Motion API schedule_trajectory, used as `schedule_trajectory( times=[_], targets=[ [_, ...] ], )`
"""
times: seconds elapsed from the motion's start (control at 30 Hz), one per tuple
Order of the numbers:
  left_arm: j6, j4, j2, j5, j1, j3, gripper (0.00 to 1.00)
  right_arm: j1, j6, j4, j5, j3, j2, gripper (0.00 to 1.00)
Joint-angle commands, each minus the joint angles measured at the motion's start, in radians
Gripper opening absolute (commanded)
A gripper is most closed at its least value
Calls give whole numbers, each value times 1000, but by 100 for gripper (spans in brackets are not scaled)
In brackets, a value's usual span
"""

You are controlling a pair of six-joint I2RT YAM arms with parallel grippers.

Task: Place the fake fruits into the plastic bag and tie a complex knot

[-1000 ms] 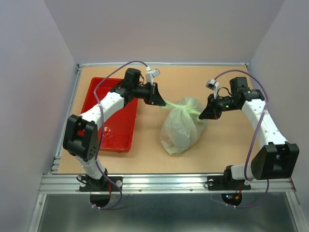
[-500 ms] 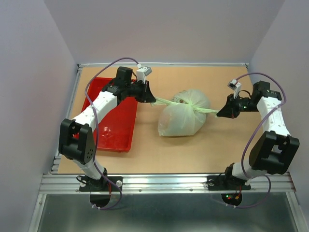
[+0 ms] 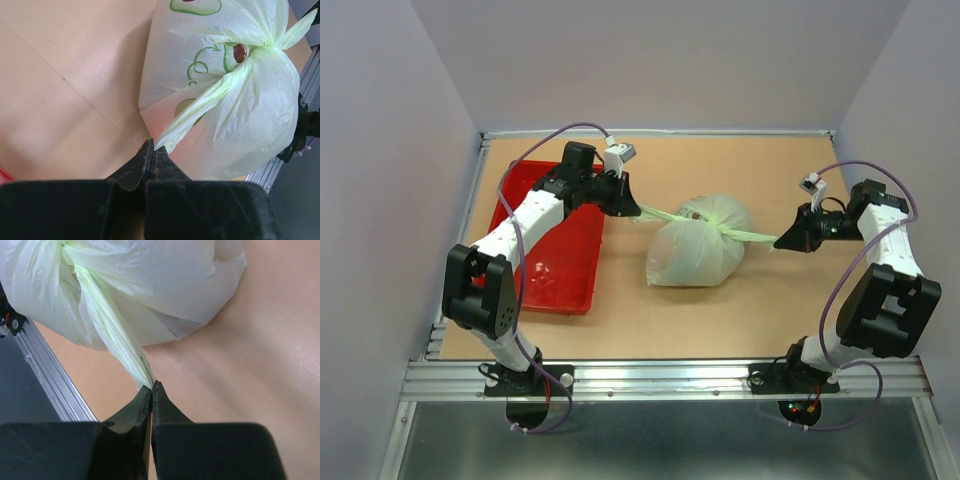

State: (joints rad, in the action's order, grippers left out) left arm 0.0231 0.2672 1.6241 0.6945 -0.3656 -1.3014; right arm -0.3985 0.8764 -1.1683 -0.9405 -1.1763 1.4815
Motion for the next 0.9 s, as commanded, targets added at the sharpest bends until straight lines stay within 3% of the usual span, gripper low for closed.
schedule_trajectory(
  times=[0.0, 0.13, 0.23, 0.37, 0.57, 0.6, 0.63, 0.67, 0.7, 0.73, 0.77, 0.87],
  targets=[
    [-126, 53, 0, -371, 152, -19, 0, -131, 65, 91, 378, 15, 3, 0],
    [-129, 46, 8, -357, 152, -25, 0, -132, 52, 94, 376, 12, 11, 1],
    [-130, 29, 13, -276, 149, -59, 0, -123, 3, 93, 263, -61, 34, 0],
    [-138, -6, 17, -242, 114, -78, 0, -28, -94, 71, 189, -134, 82, 1],
    [-129, -25, 43, -262, 82, -50, 0, 47, -151, 116, 178, -114, 103, 0],
    [-127, -28, 54, -254, 80, -44, 14, 49, -152, 114, 183, -106, 109, 1],
    [-126, -23, 59, -242, 82, -45, 22, 50, -168, 113, 184, -108, 126, 17],
    [-129, -17, 66, -236, 83, -56, 40, 50, -178, 113, 183, -120, 131, 28],
    [-130, -11, 68, -231, 82, -65, 49, 50, -189, 111, 181, -129, 135, 38],
    [-133, 4, 65, -224, 83, -78, 63, 50, -209, 108, 174, -140, 134, 56],
    [-137, 10, 65, -221, 83, -88, 63, 50, -220, 108, 171, -152, 129, 61],
    [-152, 49, 34, -208, 85, -133, 98, 50, -266, 107, 146, -212, 117, 74]
  ],
)
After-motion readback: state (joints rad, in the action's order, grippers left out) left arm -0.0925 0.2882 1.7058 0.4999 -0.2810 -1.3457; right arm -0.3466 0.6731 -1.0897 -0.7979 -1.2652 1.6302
